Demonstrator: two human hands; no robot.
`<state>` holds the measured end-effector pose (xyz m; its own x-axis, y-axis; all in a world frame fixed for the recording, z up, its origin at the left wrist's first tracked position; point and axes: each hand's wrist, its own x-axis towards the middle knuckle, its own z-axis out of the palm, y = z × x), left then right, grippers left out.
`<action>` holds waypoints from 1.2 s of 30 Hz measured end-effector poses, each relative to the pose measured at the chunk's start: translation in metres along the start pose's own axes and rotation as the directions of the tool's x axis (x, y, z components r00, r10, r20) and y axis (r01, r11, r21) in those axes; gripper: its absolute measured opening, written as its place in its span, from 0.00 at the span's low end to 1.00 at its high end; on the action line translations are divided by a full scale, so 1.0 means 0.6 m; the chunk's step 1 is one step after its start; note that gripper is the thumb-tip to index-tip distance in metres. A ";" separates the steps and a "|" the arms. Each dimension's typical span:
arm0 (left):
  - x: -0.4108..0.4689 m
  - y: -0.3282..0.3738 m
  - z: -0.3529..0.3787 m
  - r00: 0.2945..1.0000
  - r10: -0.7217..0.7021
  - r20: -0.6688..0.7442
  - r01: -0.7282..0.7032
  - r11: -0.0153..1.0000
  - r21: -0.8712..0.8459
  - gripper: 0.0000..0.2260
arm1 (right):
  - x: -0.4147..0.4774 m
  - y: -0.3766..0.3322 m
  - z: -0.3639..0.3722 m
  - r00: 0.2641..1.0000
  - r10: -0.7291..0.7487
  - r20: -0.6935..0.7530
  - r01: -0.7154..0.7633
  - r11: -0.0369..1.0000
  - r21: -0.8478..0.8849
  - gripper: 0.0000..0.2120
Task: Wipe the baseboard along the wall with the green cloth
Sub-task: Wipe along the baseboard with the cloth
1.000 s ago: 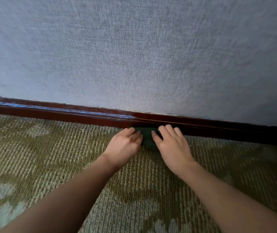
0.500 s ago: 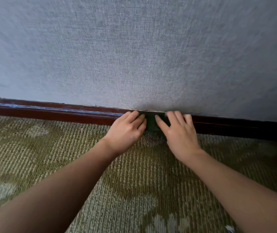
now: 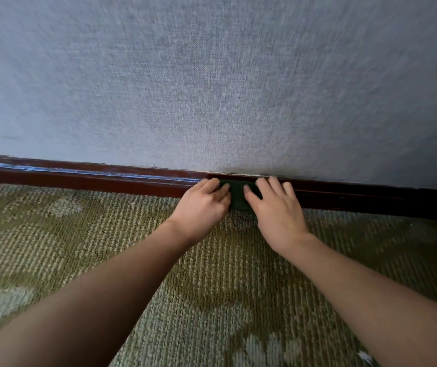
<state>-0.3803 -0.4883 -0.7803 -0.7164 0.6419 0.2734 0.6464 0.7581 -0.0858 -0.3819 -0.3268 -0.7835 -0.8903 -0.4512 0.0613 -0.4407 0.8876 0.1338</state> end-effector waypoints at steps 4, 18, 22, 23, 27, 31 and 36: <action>-0.022 0.007 -0.002 0.999 0.041 -0.010 -0.040 0.997 0.072 0.06 | -0.019 -0.004 -0.006 0.995 -0.103 0.012 0.104 0.990 -0.091 0.23; -0.017 -0.034 0.000 0.994 0.044 -0.103 -0.034 0.995 0.093 0.07 | 0.005 -0.007 -0.007 0.975 -0.063 -0.214 0.024 0.983 -0.182 0.25; -0.020 -0.033 0.009 0.995 0.013 -0.098 -0.007 0.998 0.066 0.14 | 0.008 -0.009 0.007 0.980 -0.072 -0.183 0.041 0.985 -0.167 0.25; -0.021 -0.033 0.011 0.996 0.008 -0.093 -0.003 0.999 0.049 0.14 | 0.009 -0.009 0.007 0.982 -0.075 -0.171 0.048 0.987 -0.156 0.25; -0.017 -0.029 0.005 0.994 -0.046 -0.100 0.047 0.999 0.004 0.10 | 0.014 -0.010 0.001 0.988 -0.064 -0.138 0.043 0.988 -0.147 0.25; -0.021 -0.023 -0.001 0.993 -0.103 -0.065 0.100 0.994 -0.048 0.10 | 0.011 -0.017 -0.008 0.998 -0.055 -0.041 0.051 0.994 -0.093 0.25; -0.042 -0.010 -0.007 0.994 -0.087 -0.071 0.085 0.996 -0.023 0.10 | 0.006 -0.018 -0.018 0.983 -0.141 -0.116 0.126 0.984 -0.129 0.24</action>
<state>-0.3650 -0.5097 -0.7825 -0.7492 0.5638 0.3475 0.5887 0.8073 -0.0405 -0.3791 -0.3387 -0.7738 -0.8000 -0.5795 0.1557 -0.5308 0.8045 0.2666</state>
